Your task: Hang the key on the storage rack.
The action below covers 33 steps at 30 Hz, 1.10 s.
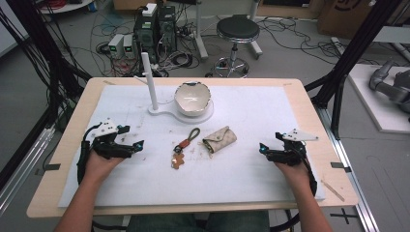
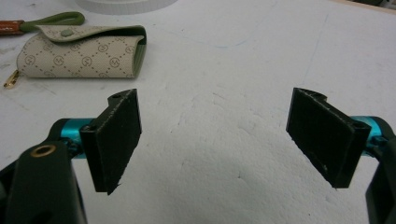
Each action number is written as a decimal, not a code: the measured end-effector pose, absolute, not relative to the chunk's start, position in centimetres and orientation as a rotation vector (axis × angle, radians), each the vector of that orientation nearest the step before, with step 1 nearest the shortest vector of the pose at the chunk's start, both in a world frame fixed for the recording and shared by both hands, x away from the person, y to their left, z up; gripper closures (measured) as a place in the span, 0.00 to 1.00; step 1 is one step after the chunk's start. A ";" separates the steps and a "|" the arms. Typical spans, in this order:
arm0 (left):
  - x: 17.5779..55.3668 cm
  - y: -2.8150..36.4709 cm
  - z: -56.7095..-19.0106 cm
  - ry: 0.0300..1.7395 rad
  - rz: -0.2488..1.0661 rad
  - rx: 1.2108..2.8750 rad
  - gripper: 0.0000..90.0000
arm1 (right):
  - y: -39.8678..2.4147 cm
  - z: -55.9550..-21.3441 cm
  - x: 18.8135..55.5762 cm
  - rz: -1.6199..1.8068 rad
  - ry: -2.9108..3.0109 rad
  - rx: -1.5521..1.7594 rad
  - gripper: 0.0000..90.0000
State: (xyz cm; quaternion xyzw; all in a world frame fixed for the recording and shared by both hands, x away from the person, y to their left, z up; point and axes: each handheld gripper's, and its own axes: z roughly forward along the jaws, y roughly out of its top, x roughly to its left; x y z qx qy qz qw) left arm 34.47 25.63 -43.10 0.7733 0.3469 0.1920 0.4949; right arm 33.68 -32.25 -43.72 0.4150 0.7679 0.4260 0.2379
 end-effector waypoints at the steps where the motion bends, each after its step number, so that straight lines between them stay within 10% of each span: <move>1: 34.5 25.6 -43.1 0.839 0.463 1.877 0.15 | -32.3 -43.7 33.7 1.168 2.103 1.141 0.20; 33: 33.8 26.2 -43.2 0.851 0.479 1.861 0.15 | -31.9 -43.3 33.5 1.143 2.073 1.125 0.20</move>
